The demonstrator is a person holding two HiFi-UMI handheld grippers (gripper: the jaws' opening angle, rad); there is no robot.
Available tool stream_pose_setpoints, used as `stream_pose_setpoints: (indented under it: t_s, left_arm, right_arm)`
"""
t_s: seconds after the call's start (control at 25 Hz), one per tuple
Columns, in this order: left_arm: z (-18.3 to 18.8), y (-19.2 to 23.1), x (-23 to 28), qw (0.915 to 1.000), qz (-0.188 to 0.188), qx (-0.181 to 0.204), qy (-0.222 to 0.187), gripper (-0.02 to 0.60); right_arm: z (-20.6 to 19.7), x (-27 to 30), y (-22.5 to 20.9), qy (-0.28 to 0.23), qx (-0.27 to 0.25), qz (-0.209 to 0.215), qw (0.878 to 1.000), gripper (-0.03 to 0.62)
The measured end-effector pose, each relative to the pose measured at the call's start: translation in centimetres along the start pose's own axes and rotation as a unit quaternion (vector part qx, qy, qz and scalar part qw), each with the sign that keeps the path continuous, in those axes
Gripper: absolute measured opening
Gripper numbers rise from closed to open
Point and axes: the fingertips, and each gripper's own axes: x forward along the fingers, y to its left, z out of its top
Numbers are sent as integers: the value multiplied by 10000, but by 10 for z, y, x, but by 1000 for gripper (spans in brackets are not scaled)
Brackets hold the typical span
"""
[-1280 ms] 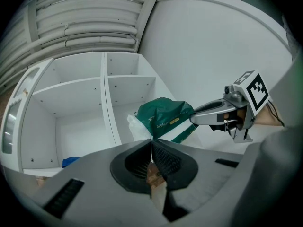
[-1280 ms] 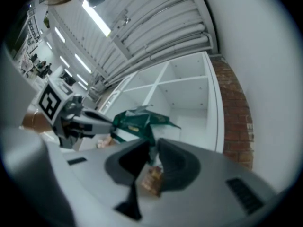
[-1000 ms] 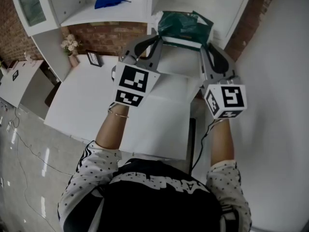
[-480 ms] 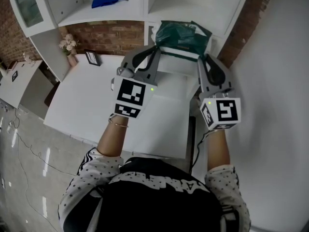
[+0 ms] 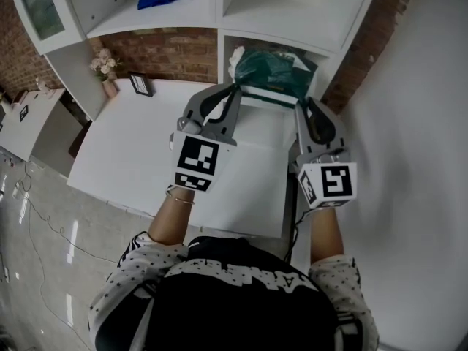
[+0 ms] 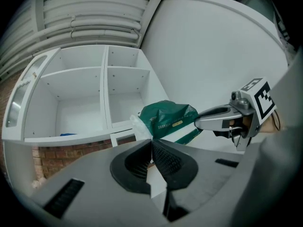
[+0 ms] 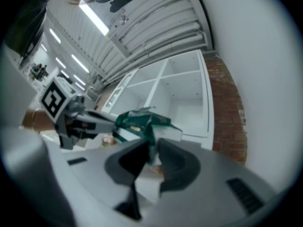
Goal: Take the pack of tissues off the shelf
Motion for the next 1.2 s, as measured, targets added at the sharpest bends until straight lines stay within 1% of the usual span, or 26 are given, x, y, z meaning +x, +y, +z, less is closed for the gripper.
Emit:
stream_pose_setpoints:
  t_s: [0.56,1.2]
  left_arm:
    - [-35,-18,-17,9993,-38,-258,269,38]
    - [-76,-44,-33,9975,-263,-313,569,38]
  right_arm:
    - [-34,-22,20,271,251,8,9993,87]
    - [-80,-46,38,699,489,-44,9963,87]
